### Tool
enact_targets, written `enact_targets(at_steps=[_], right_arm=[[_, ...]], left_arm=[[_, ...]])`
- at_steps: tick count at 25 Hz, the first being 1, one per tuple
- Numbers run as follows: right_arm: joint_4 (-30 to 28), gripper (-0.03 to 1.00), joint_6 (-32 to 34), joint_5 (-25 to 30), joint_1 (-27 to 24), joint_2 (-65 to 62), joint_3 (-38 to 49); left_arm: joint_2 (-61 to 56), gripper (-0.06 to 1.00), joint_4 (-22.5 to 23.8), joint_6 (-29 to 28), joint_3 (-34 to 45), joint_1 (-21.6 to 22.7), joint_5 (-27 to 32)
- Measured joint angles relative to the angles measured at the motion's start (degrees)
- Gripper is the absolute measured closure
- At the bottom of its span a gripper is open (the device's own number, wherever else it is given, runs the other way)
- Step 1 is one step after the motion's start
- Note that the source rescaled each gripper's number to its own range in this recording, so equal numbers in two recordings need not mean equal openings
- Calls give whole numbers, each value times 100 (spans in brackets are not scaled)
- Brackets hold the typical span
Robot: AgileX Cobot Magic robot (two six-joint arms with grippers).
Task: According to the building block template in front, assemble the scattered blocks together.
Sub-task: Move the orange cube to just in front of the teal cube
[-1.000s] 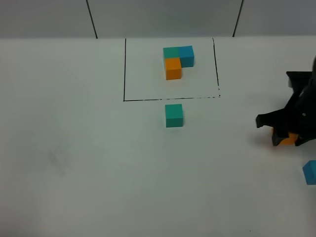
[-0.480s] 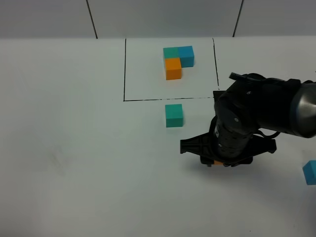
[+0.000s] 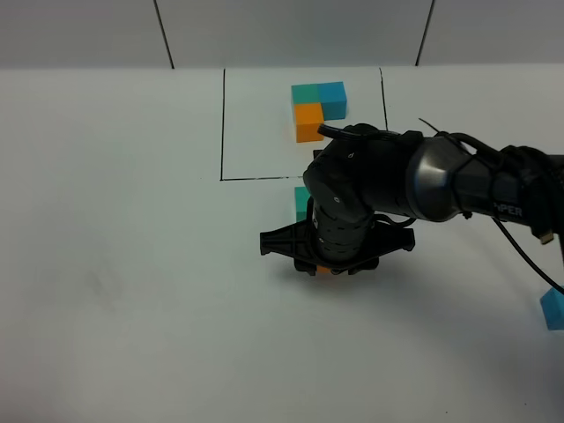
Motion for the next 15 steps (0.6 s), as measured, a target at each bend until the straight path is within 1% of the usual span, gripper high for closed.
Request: enact_targets(at_steps=[5, 15], right_arm=[[40, 96, 0, -89, 93, 143, -69], [42, 96, -196, 41, 93, 663, -621]], left_arm=[[0, 17, 0, 0, 0, 0, 0], [0, 17, 0, 0, 0, 0, 0]])
